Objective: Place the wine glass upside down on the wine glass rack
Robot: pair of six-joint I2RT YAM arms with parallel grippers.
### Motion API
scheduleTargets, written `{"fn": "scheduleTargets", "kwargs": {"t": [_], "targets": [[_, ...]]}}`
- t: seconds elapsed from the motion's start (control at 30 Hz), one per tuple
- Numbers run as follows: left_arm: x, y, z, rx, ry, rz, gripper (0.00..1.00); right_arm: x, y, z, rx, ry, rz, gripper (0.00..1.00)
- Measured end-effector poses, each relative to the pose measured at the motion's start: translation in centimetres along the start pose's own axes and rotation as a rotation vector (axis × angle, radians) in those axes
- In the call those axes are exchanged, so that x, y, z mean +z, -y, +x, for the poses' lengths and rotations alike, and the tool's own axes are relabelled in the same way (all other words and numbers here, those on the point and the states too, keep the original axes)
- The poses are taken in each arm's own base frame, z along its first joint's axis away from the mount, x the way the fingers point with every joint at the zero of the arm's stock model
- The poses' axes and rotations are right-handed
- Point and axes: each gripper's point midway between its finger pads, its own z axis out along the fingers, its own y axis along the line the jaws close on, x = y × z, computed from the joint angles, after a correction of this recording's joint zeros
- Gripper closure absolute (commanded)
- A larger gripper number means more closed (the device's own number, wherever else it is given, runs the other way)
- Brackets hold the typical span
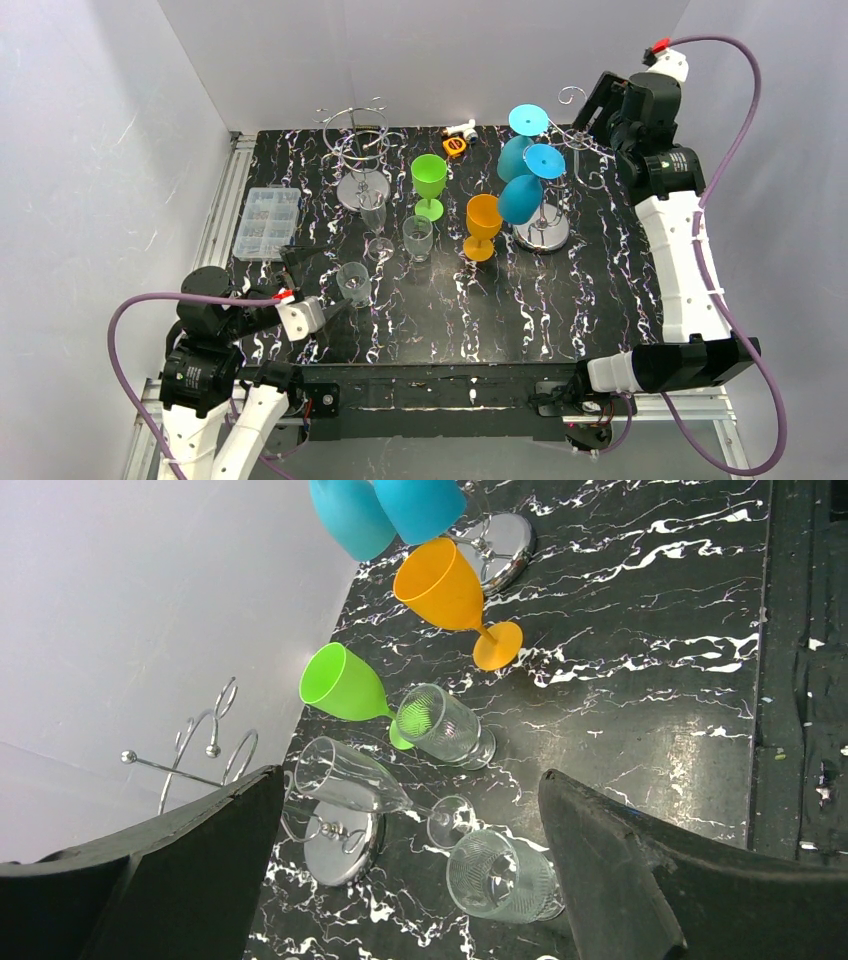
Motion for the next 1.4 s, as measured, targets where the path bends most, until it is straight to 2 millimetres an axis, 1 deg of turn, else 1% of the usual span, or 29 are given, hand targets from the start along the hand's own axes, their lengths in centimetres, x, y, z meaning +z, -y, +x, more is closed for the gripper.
{"fn": "scheduleTargets", "kwargs": {"t": [0.13,0.23,0.3,0.43,0.5,0.6,0.7,0.77,0.93,1.13,1.4], "targets": [[0.0,-0.1,-0.2,-0.001,0.002,0.002,0.02,-0.4,0.2,2.2,-0.09,-0.087,-0.033,0.28],[0.0,-0.2,-0.3,-0.002,0.004,0.005,0.02,-0.9,0.5,3.1,-0.144,-0.125,-0.04,0.3],[0.0,-0.2,-0.3,-0.004,0.003,0.006,0.02,-1.1,0.7,3.1,-0.186,-0.149,-0.043,0.31],[0.1,-0.2,-0.3,-0.004,0.002,0.006,0.02,-1.0,0.1,1.6,-0.26,-0.157,-0.064,0.31],[0.0,-0.4,-0.4,-0.002,0.003,0.005,0.02,-0.8,-0.3,1.5,-0.287,-0.169,-0.088,0.3],[0.0,-0.5,-0.6,-0.001,0.004,0.004,0.02,-0.5,-0.6,2.5,-0.323,-0.212,-0.114,0.28],[0.0,-0.6,-0.6,0.0,0.004,0.004,0.02,-0.3,-0.5,3.8,-0.349,-0.263,-0.13,0.28],[0.1,-0.7,-0.7,0.001,0.004,0.005,0.02,-0.3,-0.5,4.3,-0.362,-0.283,-0.136,0.28],[0.0,-0.8,-0.8,0.001,0.003,0.006,0.02,0.0,-0.4,4.8,-0.374,-0.304,-0.141,0.28],[0.0,-0.9,-1.0,0.004,0.003,0.006,0.02,1.0,-0.2,5.8,-0.397,-0.334,-0.132,0.3],[0.1,-1.1,-1.0,0.004,0.002,0.006,0.02,1.1,0.2,5.8,-0.415,-0.334,-0.115,0.31]]}}
